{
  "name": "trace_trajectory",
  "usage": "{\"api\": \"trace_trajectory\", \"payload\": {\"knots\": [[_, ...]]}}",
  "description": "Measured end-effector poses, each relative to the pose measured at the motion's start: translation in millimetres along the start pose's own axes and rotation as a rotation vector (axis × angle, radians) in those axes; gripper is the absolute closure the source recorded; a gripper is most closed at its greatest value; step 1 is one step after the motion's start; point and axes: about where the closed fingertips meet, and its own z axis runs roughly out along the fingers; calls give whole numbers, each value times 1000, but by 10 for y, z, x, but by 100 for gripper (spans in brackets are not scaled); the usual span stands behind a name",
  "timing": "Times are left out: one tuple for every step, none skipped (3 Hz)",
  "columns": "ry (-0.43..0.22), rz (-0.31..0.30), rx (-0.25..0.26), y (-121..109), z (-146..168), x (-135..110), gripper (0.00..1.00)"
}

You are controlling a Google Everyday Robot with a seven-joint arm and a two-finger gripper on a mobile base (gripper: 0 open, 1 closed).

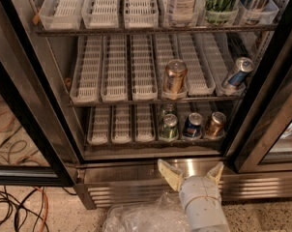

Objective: Pick orange can from bottom shelf of fridge

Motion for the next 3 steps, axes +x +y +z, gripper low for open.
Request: {"api": "trace_trajectory", "payload": {"knots": [[3,26,34,-62,32,183,0],[40,42,65,-74,59,416,0],[40,42,65,-74,59,417,0]]}}
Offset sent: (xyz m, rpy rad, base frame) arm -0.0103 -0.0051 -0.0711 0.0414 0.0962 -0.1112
